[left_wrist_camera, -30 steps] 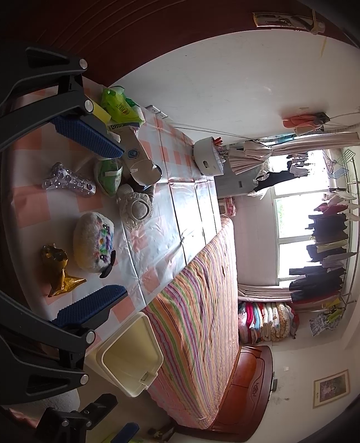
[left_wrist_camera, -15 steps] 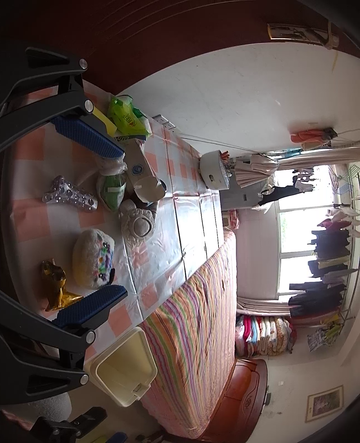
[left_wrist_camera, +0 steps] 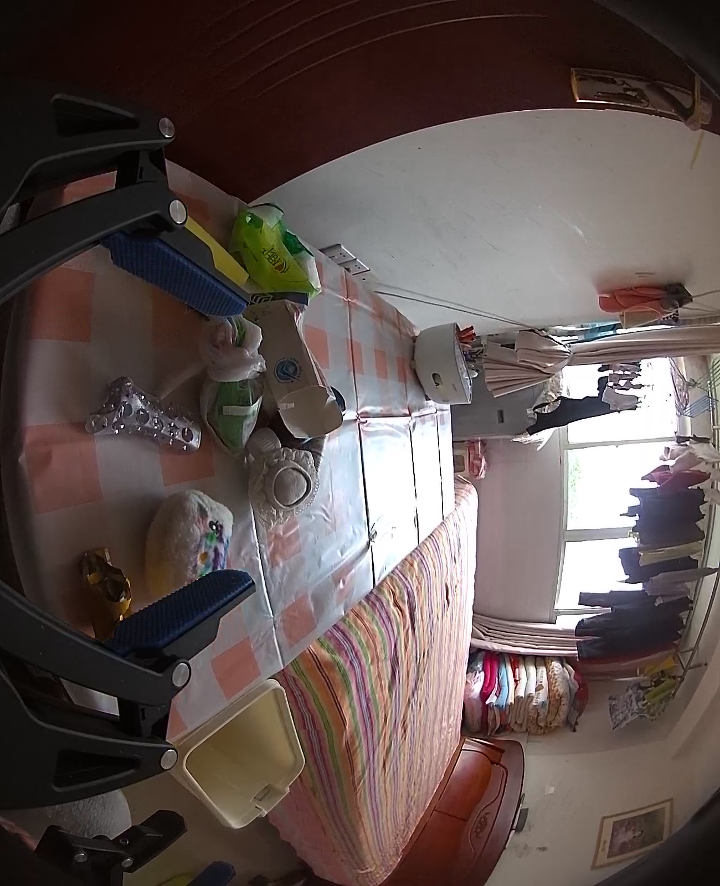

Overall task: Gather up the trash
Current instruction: 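Grasp the gold wrapper with the right tool while the left tool grasps the silver blister pack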

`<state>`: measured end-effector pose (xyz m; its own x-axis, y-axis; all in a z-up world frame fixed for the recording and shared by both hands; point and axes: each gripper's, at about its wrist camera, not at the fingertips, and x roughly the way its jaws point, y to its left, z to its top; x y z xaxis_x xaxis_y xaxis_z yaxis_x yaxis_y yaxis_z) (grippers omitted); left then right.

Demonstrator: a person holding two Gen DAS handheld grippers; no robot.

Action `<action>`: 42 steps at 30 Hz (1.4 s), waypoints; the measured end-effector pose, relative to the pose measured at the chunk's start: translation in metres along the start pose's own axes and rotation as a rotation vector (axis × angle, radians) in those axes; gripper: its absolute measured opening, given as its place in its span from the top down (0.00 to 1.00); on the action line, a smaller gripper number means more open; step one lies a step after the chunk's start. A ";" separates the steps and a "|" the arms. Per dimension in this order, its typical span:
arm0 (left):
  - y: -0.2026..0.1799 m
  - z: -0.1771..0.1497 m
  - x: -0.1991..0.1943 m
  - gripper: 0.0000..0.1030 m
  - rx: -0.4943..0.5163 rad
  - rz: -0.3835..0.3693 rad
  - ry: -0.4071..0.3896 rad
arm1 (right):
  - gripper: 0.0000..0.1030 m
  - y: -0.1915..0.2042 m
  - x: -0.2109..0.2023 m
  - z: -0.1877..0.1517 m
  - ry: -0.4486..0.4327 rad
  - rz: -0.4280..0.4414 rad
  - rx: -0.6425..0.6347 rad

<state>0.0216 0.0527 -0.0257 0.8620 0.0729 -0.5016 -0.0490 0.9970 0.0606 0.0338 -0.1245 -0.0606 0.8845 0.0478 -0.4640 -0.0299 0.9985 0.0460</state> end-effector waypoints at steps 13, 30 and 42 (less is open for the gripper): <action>0.049 -0.009 0.012 0.12 -0.091 0.066 0.030 | 0.06 0.049 0.032 -0.001 0.074 0.167 -0.091; 0.116 -0.031 0.021 0.12 -0.215 0.141 0.097 | 0.07 0.108 0.094 -0.028 0.271 0.303 -0.265; 0.103 -0.038 0.022 0.12 -0.191 0.064 0.127 | 0.63 0.094 0.123 -0.032 0.333 0.385 -0.205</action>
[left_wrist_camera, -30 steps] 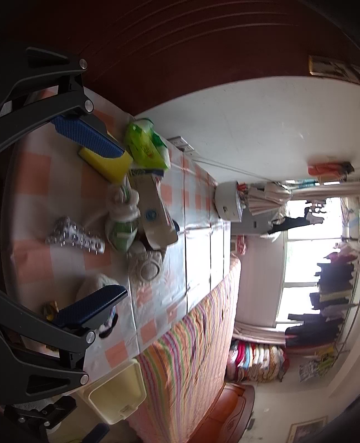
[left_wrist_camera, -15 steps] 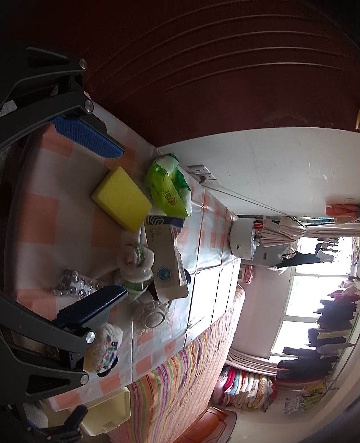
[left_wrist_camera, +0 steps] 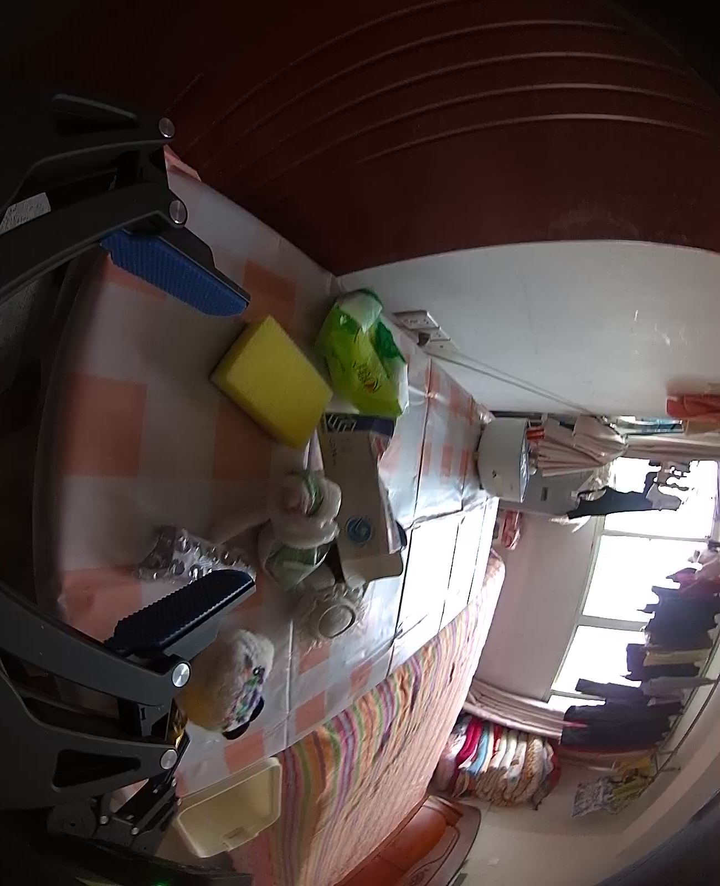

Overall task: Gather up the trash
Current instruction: 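Grasp the gold wrapper with the right tool while the left tool grasps the silver blister pack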

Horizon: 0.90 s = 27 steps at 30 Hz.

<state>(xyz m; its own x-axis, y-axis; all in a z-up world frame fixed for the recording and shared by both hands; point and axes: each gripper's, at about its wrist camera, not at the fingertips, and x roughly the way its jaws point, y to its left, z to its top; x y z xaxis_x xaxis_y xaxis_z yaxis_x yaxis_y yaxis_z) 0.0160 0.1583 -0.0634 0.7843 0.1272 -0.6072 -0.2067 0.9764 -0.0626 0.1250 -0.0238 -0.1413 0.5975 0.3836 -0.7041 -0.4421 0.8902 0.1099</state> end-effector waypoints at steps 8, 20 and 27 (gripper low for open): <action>-0.034 -0.008 0.009 0.12 0.088 -0.073 0.059 | 0.82 -0.023 -0.016 0.006 -0.092 0.039 0.061; -0.081 -0.010 0.052 0.12 0.234 -0.014 0.222 | 0.80 -0.049 -0.051 0.011 -0.248 -0.001 0.091; -0.086 -0.013 0.081 0.12 0.269 0.000 0.339 | 0.77 -0.055 -0.059 0.008 -0.291 -0.006 0.100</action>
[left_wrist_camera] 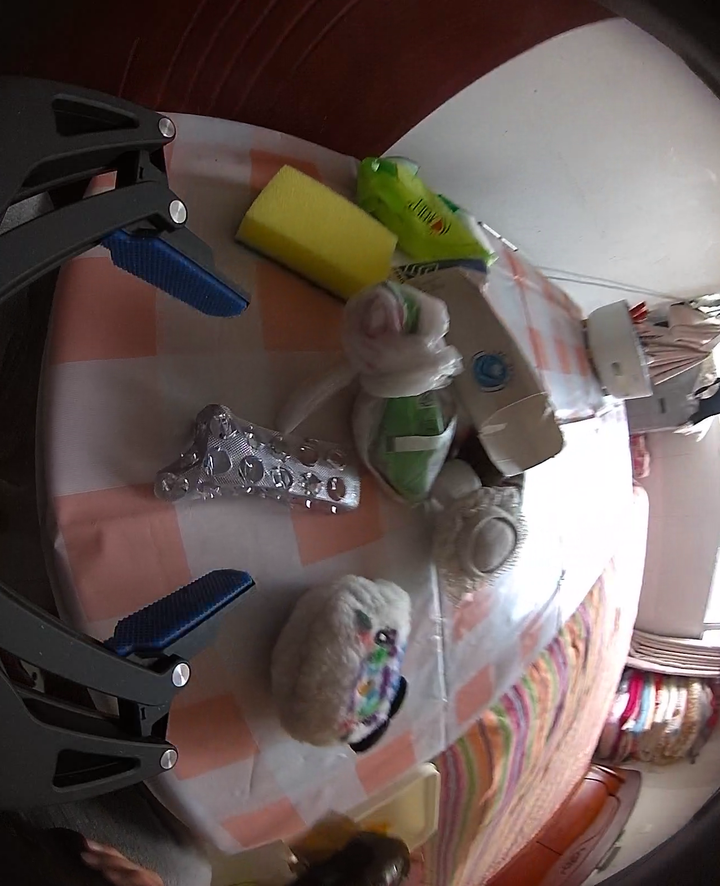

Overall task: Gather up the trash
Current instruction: 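Grasp the gold wrapper with the right tool while the left tool grasps the silver blister pack, then carry both items to the cream bin and open both tools to drop them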

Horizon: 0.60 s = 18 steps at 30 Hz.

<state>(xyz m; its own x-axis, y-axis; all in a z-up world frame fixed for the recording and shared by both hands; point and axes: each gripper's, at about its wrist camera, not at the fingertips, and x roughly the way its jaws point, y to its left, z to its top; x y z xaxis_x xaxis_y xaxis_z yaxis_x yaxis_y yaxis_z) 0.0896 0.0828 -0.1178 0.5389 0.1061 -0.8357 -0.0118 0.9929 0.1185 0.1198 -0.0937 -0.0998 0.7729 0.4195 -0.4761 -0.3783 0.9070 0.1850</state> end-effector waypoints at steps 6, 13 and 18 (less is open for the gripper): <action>0.002 0.005 0.016 0.15 -0.003 -0.015 0.054 | 0.75 -0.009 -0.002 0.000 -0.023 0.000 0.018; 0.000 0.007 0.032 0.51 -0.006 -0.065 0.117 | 0.73 -0.016 -0.006 0.000 -0.040 -0.011 0.036; 0.001 0.009 0.032 0.65 0.006 -0.090 0.112 | 0.73 -0.023 -0.008 0.002 -0.047 -0.019 0.049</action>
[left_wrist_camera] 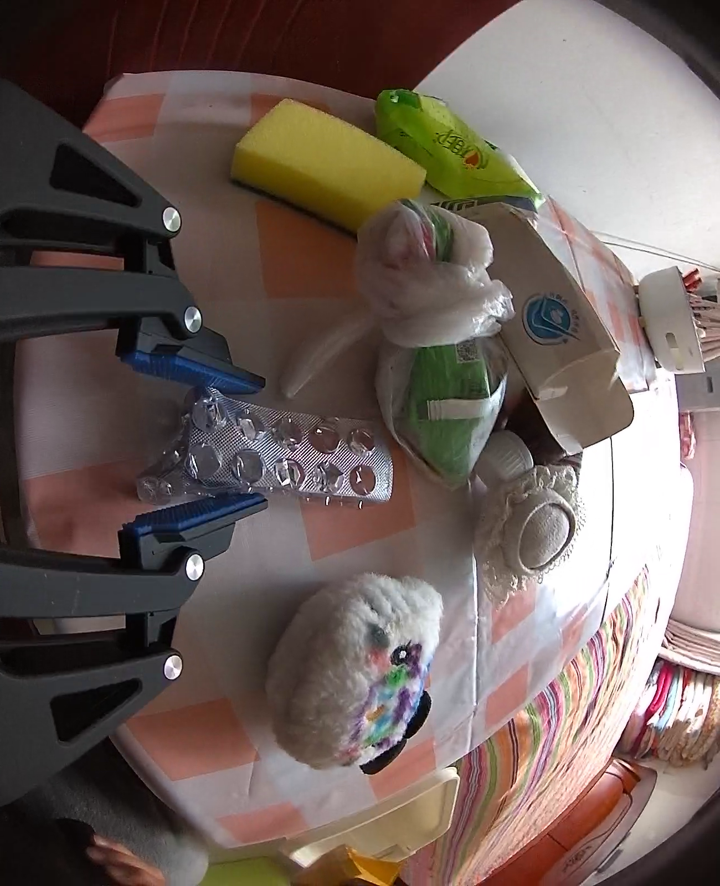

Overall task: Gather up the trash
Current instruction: 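Carry both items to the cream bin and open both tools to drop them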

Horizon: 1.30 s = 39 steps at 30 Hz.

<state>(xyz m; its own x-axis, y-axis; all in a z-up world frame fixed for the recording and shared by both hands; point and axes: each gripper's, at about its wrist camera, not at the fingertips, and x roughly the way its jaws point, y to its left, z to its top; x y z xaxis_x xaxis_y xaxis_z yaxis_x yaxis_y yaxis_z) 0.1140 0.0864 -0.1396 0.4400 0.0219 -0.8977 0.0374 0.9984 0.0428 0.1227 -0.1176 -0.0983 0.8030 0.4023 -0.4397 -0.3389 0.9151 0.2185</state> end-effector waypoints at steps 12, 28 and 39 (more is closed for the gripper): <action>-0.008 0.009 -0.043 0.66 -0.014 -0.071 -0.193 | 0.73 -0.007 -0.002 0.034 -0.061 -0.032 -0.061; -0.078 0.063 -0.124 0.66 0.090 -0.345 -0.489 | 0.73 -0.047 -0.017 0.056 -0.184 -0.228 -0.067; -0.147 0.085 -0.147 0.65 0.228 -0.520 -0.574 | 0.73 -0.097 -0.044 0.056 -0.228 -0.418 -0.013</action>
<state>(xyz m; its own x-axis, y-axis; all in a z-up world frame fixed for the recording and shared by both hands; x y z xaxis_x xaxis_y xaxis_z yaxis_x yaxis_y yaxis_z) 0.1204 -0.0679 0.0234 0.7054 -0.5348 -0.4652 0.5193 0.8366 -0.1744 0.1477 -0.2259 -0.0519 0.9585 -0.0149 -0.2848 0.0310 0.9982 0.0522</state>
